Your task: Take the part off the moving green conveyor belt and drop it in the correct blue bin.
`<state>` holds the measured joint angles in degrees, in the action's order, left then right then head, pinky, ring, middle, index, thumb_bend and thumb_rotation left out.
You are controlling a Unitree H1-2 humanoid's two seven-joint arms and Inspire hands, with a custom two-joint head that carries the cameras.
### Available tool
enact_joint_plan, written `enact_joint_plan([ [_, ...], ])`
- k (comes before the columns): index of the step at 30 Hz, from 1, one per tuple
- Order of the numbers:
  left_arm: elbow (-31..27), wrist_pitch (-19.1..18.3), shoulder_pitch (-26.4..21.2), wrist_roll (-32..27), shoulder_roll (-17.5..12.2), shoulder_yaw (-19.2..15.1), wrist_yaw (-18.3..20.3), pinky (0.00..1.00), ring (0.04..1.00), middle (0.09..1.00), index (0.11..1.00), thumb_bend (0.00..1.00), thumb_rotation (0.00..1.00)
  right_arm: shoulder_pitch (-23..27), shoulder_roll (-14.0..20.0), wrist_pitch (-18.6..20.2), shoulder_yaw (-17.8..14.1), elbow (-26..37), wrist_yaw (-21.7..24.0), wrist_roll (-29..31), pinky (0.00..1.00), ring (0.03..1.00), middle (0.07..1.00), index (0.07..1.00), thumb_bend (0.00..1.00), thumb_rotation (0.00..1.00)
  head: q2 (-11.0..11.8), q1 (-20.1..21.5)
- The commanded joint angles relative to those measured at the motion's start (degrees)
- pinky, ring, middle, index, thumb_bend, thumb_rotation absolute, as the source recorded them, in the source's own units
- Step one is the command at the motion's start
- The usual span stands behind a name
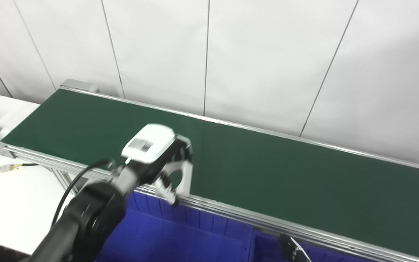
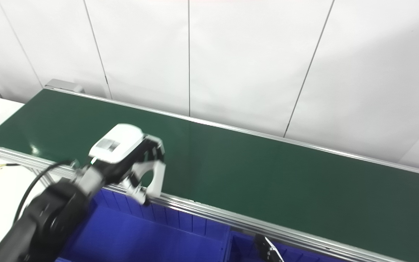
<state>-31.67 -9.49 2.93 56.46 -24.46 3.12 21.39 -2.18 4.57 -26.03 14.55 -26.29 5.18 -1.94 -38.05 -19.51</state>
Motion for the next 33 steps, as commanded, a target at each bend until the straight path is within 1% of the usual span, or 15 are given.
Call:
enact_joint_plan([
  [1, -2.9, 2.9, 1.1, 1.1, 0.0, -1.1, -5.1, 0.2, 0.262, 0.445, 0.496, 0.52, 0.0, 0.7, 0.0, -0.9, -0.4, 1.5, 0.2, 0.0, 0.87, 0.875, 0.856, 0.868, 0.85, 1.0, 0.0, 0.0],
  [4, -2.4, 5.2, 5.2, 2.3, 0.6, -1.6, -9.1, 0.19, 0.248, 0.47, 0.485, 0.53, 0.0, 0.6, 0.1, -0.9, -0.5, 1.7, 0.4, 0.0, 0.88, 0.874, 0.854, 0.865, 0.85, 1.0, -0.4, -0.2],
  [6, -2.0, 6.2, 7.5, 2.8, 1.3, -1.8, -11.1, 0.24, 0.3, 0.426, 0.51, 0.52, 0.0, 0.4, 0.3, -0.9, -0.6, 2.1, 0.3, -0.3, 0.88, 0.874, 0.853, 0.863, 0.85, 1.0, -0.6, -0.2],
  [8, -1.3, 6.9, 8.7, 3.4, 1.7, -1.9, -12.4, 0.26, 0.319, 0.42, 0.516, 0.52, 0.0, 0.3, 0.5, -0.9, -0.5, 2.4, -0.2, -0.9, 0.87, 0.872, 0.853, 0.863, 0.85, 1.0, -0.8, -0.4],
  [9, -0.4, 7.5, 9.6, 3.6, 1.9, -1.8, -13.8, 0.27, 0.322, 0.418, 0.517, 0.52, 0.0, 0.2, 0.6, -0.9, -0.5, 2.6, -0.1, -0.9, 0.87, 0.872, 0.854, 0.863, 0.85, 1.0, -0.9, -0.5],
  [13, 2.6, 9.4, 11.6, 3.8, 2.7, -2.0, -18.3, 0.26, 0.299, 0.403, 0.512, 0.52, 0.0, 0.1, 0.7, -0.9, -0.8, 3.1, 0.6, -0.2, 0.88, 0.876, 0.855, 0.868, 0.84, 1.0, -1.0, -1.0],
  [15, 3.7, 10.0, 12.0, 3.8, 3.1, -2.0, -20.0, 0.27, 0.304, 0.404, 0.512, 0.52, 0.0, 0.2, 0.8, -0.9, -0.9, 3.3, 0.9, 0.0, 0.87, 0.876, 0.857, 0.871, 0.83, 1.0, -1.2, -1.2],
  [17, 6.0, 10.9, 12.1, 4.2, 3.9, -2.0, -23.1, 0.28, 0.31, 0.408, 0.513, 0.52, 0.0, 0.3, 0.9, -0.9, -1.1, 3.1, 1.1, 0.0, 0.87, 0.877, 0.858, 0.872, 0.83, 1.0, -1.3, -1.3],
  [18, 7.5, 11.6, 12.0, 4.3, 4.3, -1.9, -25.3, 0.29, 0.316, 0.412, 0.515, 0.52, 0.0, 0.4, 0.9, -0.9, -1.2, 3.1, 1.2, -0.1, 0.87, 0.877, 0.857, 0.872, 0.84, 1.0, -1.3, -1.3],
  [21, 13.8, 13.6, 11.3, 4.8, 5.1, -1.4, -33.1, 0.28, 0.31, 0.413, 0.516, 0.52, 0.0, 0.3, 0.9, -0.9, -1.4, 3.3, 1.4, -0.1, 0.88, 0.88, 0.858, 0.871, 0.84, 1.0, -1.3, -1.3],
  [23, 16.7, 14.0, 11.0, 5.0, 5.4, -1.1, -36.1, 0.28, 0.307, 0.412, 0.516, 0.52, 0.0, 0.2, 0.9, -0.9, -1.4, 3.4, 1.5, -0.2, 0.88, 0.882, 0.857, 0.873, 0.84, 1.0, -1.4, -1.1],
  [25, 18.2, 13.9, 10.7, 5.1, 5.4, -0.8, -37.7, 0.28, 0.311, 0.412, 0.517, 0.52, 0.0, 0.1, 0.9, -0.9, -1.4, 3.5, 1.5, -0.2, 0.88, 0.883, 0.859, 0.873, 0.84, 1.0, -1.4, -1.1],
  [28, 20.9, 13.1, 10.3, 4.5, 5.5, -0.4, -38.7, 0.29, 0.312, 0.41, 0.517, 0.52, 0.0, 0.0, 0.9, -0.9, -1.4, 3.7, 1.7, 0.0, 0.88, 0.88, 0.859, 0.873, 0.83, 1.0, -1.6, -1.0],
  [30, 22.8, 12.9, 9.9, 4.7, 5.3, -0.1, -39.7, 0.26, 0.282, 0.396, 0.509, 0.52, 0.0, -0.1, 0.8, -0.9, -1.4, 3.8, 1.6, -0.2, 0.88, 0.88, 0.86, 0.873, 0.83, 1.0, -1.6, -0.9],
  [33, 25.5, 13.2, 9.1, 5.0, 4.8, 0.5, -41.8, 0.25, 0.278, 0.393, 0.507, 0.52, 0.0, -0.2, 0.7, -0.9, -1.4, 3.9, 1.6, -0.1, 0.87, 0.879, 0.86, 0.871, 0.83, 1.0, -1.7, -0.7],
])
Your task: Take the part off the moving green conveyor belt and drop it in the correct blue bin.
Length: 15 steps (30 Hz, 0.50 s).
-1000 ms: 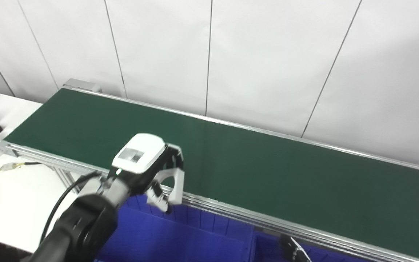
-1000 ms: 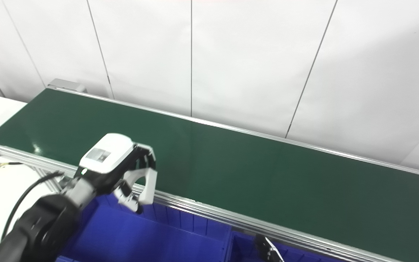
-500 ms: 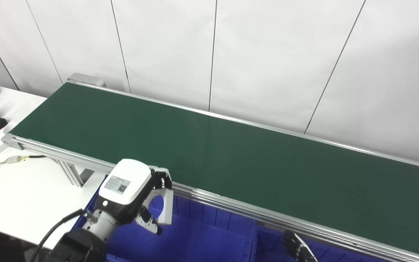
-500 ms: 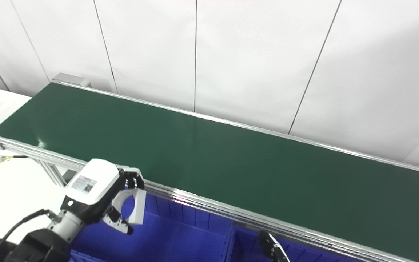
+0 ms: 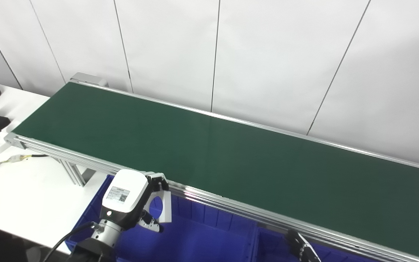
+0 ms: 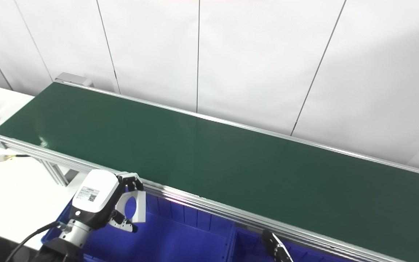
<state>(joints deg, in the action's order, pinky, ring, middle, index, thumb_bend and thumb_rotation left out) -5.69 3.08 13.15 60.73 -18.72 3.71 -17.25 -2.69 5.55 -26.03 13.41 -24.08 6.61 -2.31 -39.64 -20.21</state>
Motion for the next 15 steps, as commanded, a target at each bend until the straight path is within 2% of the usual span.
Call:
enact_joint_plan([
  [1, 0.4, 0.7, -1.4, 0.7, -1.1, 0.1, -4.0, 0.25, 0.276, 0.392, 0.506, 0.52, 0.0, 0.3, -0.3, -0.9, -0.3, 1.6, 0.2, 0.2, 0.88, 0.88, 0.86, 0.871, 0.84, 1.0, -0.1, 0.0],
  [4, 1.9, 0.8, -1.9, 0.5, -1.3, 0.7, -5.7, 0.24, 0.258, 0.463, 0.486, 0.52, 0.0, 0.3, -0.3, -0.9, -0.1, 2.0, -0.1, -0.2, 0.87, 0.877, 0.861, 0.872, 0.83, 1.0, -0.3, 0.1],
  [5, 2.4, 0.7, -2.0, 0.3, -1.4, 0.9, -6.1, 0.24, 0.263, 0.427, 0.494, 0.52, 0.0, 0.2, -0.3, -0.9, -0.1, 2.0, -0.1, -0.2, 0.87, 0.878, 0.863, 0.873, 0.83, 1.0, -0.3, 0.1],
  [7, 3.4, 0.8, -2.2, 0.2, -1.6, 1.4, -6.6, 0.3, 0.33, 0.42, 0.515, 0.52, 0.0, 0.2, -0.3, -0.9, -0.1, 2.1, -0.2, -0.2, 0.87, 0.878, 0.862, 0.872, 0.83, 1.0, -0.4, 0.1],
  [13, 4.7, 0.4, -2.2, -0.2, -2.1, 2.8, -6.3, 0.31, 0.339, 0.42, 0.514, 0.52, 0.0, 0.2, -0.5, -0.9, -0.3, 2.1, 0.4, 0.4, 0.88, 0.885, 0.864, 0.872, 0.83, 1.0, -0.5, 0.3],
  [15, 4.3, 0.0, -1.9, -0.3, -2.2, 3.2, -5.5, 0.33, 0.365, 0.446, 0.504, 0.52, 0.0, 0.2, -0.5, -0.9, -0.3, 2.1, 0.3, 0.1, 0.88, 0.883, 0.861, 0.873, 0.84, 1.0, -0.5, 0.3],
])
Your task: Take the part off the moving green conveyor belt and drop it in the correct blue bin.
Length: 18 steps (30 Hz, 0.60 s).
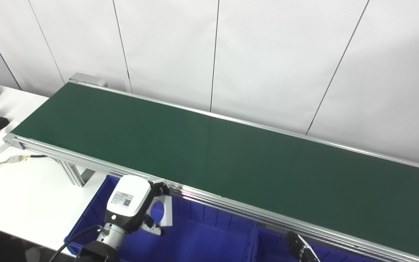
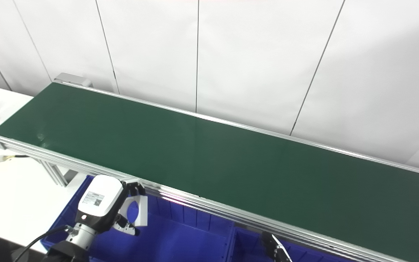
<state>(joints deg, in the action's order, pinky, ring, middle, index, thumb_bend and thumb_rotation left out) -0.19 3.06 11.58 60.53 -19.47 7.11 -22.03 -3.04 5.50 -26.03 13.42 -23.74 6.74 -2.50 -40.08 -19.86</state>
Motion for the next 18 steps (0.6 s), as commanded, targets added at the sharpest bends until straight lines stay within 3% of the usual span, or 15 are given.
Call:
enact_joint_plan([
  [1, -1.5, -0.1, -0.2, -0.2, -1.5, 0.0, -0.4, 0.33, 0.367, 0.448, 0.504, 0.52, 0.0, 0.5, -0.4, -0.9, -0.3, 1.9, 0.1, 0.3, 0.88, 0.882, 0.86, 0.872, 0.84, 1.0, -0.1, 0.0],
  [6, -2.4, -0.5, 0.1, -0.9, -1.9, 0.2, 1.8, 0.33, 0.363, 0.444, 0.507, 0.52, 0.0, 0.5, -0.5, -0.9, -0.4, 1.9, 0.2, 0.5, 0.89, 0.884, 0.856, 0.868, 0.85, 1.0, 0.0, -0.1],
  [14, -6.1, -0.4, 1.0, -5.4, -4.3, -0.1, 11.1, 0.38, 0.424, 0.467, 0.501, 0.52, 0.0, 0.6, -0.6, -0.9, -0.4, 1.8, -0.1, 0.1, 0.88, 0.878, 0.856, 0.869, 0.85, 1.0, 0.0, 0.0],
  [18, -7.3, -0.9, 1.5, -6.4, -4.9, -0.6, 13.3, 0.47, 0.524, 0.561, 0.492, 0.52, 0.06, 0.6, -0.6, -0.9, -0.4, 1.8, 0.5, 0.8, 0.88, 0.882, 0.861, 0.871, 0.84, 1.0, 0.1, 0.0],
])
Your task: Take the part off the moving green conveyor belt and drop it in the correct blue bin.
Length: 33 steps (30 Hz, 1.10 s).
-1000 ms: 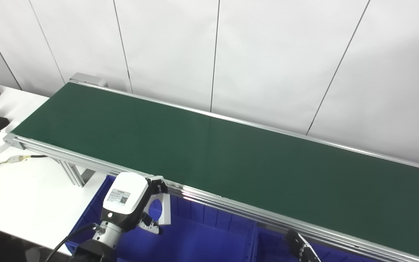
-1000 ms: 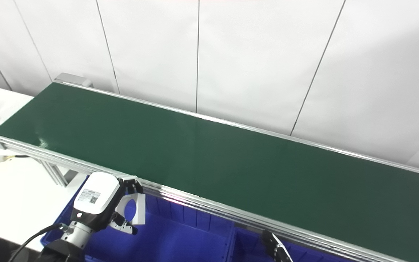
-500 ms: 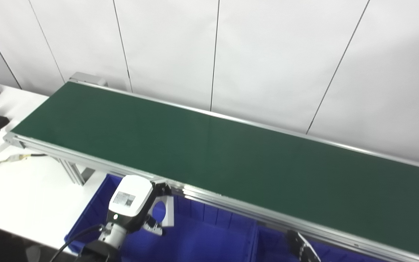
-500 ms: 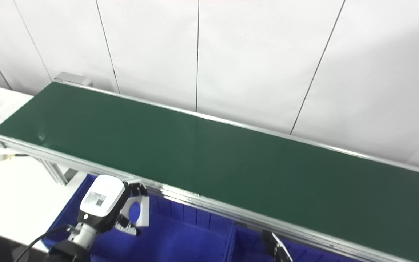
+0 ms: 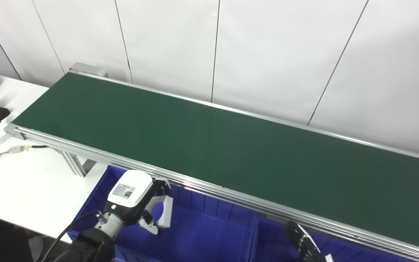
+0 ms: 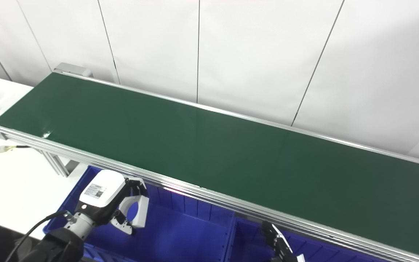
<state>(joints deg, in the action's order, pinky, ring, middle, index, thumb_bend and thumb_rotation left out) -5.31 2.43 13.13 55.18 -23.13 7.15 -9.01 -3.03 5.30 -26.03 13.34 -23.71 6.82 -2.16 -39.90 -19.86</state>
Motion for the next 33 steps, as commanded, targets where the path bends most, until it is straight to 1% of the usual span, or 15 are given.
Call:
enact_joint_plan([
  [1, -2.3, -0.2, 0.1, -1.2, -1.3, -0.7, 0.6, 0.48, 0.535, 0.57, 0.534, 0.76, 0.1, 0.6, -0.4, -0.9, -0.3, 1.7, 0.4, 0.4, 0.87, 0.88, 0.861, 0.871, 0.83, 1.0, -0.1, 0.0],
  [2, -2.4, -0.1, 0.1, -1.3, -1.5, -0.8, 0.7, 0.49, 0.544, 0.576, 0.558, 0.88, 0.13, 0.7, -0.4, -0.9, -0.3, 1.7, 0.4, 0.4, 0.87, 0.879, 0.86, 0.871, 0.83, 1.0, -0.1, 0.0],
  [3, -2.5, -0.1, 0.2, -1.3, -1.6, -0.8, 0.9, 0.5, 0.549, 0.581, 0.575, 0.95, 0.15, 0.7, -0.5, -0.9, -0.3, 1.6, 0.3, 0.4, 0.88, 0.883, 0.861, 0.873, 0.84, 1.0, 0.0, 0.0],
  [5, -2.8, 0.3, 0.3, -1.8, -2.0, -0.8, 1.5, 0.51, 0.558, 0.59, 0.593, 0.99, 0.19, 0.7, -0.5, -0.9, -0.3, 1.5, 0.2, 0.3, 0.89, 0.883, 0.857, 0.872, 0.85, 1.0, 0.1, 0.0],
  [7, -2.9, 0.5, 0.4, -2.0, -2.4, -0.8, 2.0, 0.51, 0.561, 0.594, 0.599, 1.0, 0.21, 0.8, -0.6, -0.9, -0.3, 1.4, 0.2, 0.3, 0.89, 0.883, 0.856, 0.872, 0.85, 1.0, 0.1, 0.0],
  [13, -3.0, 1.2, 0.4, -2.4, -3.4, -0.5, 2.3, 0.52, 0.572, 0.604, 0.61, 1.0, 0.3, 0.7, -0.7, -0.9, -0.4, 1.4, 0.3, 0.4, 0.88, 0.881, 0.857, 0.868, 0.84, 1.0, 0.1, 0.1],
  [14, -2.9, 1.3, 0.3, -2.4, -3.6, -0.4, 2.1, 0.52, 0.58, 0.611, 0.615, 1.0, 0.34, 0.7, -0.8, -0.9, -0.4, 1.3, 0.3, 0.5, 0.88, 0.882, 0.856, 0.868, 0.84, 1.0, 0.1, 0.1],
  [16, -2.8, 1.4, 0.3, -2.3, -3.7, -0.4, 1.9, 0.54, 0.594, 0.625, 0.623, 1.0, 0.38, 0.8, -0.8, -0.9, -0.4, 1.3, 0.3, 0.5, 0.88, 0.88, 0.856, 0.867, 0.84, 1.0, 0.2, 0.1],
  [22, -3.1, 1.1, 0.3, -2.1, -3.7, -0.3, 2.1, 0.54, 0.608, 0.641, 0.636, 1.0, 0.41, 0.8, -0.7, -0.9, -0.4, 1.0, 0.3, 0.3, 0.88, 0.882, 0.856, 0.869, 0.84, 1.0, 0.2, 0.0],
  [27, -3.0, 1.9, 0.3, -3.1, -3.7, -0.4, 1.8, 0.54, 0.603, 0.635, 0.634, 1.0, 0.42, 0.8, -0.7, -0.9, -0.4, 0.9, 0.3, 0.3, 0.88, 0.883, 0.855, 0.867, 0.85, 1.0, 0.3, 0.1],
  [30, -4.4, 3.2, 0.7, -6.9, -3.3, -0.8, 2.5, 0.52, 0.597, 0.637, 0.639, 1.0, 0.43, 0.8, -0.8, -0.9, -0.4, 1.0, 0.5, 0.6, 0.88, 0.88, 0.853, 0.867, 0.84, 1.0, 0.1, 0.8],
  [31, -5.2, 4.3, 0.9, -9.1, -3.1, -0.9, 2.7, 0.53, 0.598, 0.64, 0.648, 1.0, 0.46, 0.8, -0.8, -0.9, -0.4, 1.0, 0.3, 0.4, 0.88, 0.878, 0.851, 0.865, 0.84, 1.0, 0.1, 0.8],
  [32, -6.0, 5.2, 1.0, -11.1, -2.9, -1.0, 3.0, 0.52, 0.593, 0.636, 0.646, 1.0, 0.43, 0.8, -0.7, -0.9, -0.3, 1.0, 0.2, 0.3, 0.88, 0.875, 0.85, 0.865, 0.84, 1.0, 0.0, 1.5],
  [33, -7.4, 6.1, 1.3, -13.9, -2.6, -1.0, 3.6, 0.52, 0.603, 0.642, 0.652, 1.0, 0.46, 0.8, -0.8, -0.9, -0.3, 1.0, 0.2, 0.3, 0.88, 0.875, 0.851, 0.866, 0.84, 1.0, 0.0, 1.5],
])
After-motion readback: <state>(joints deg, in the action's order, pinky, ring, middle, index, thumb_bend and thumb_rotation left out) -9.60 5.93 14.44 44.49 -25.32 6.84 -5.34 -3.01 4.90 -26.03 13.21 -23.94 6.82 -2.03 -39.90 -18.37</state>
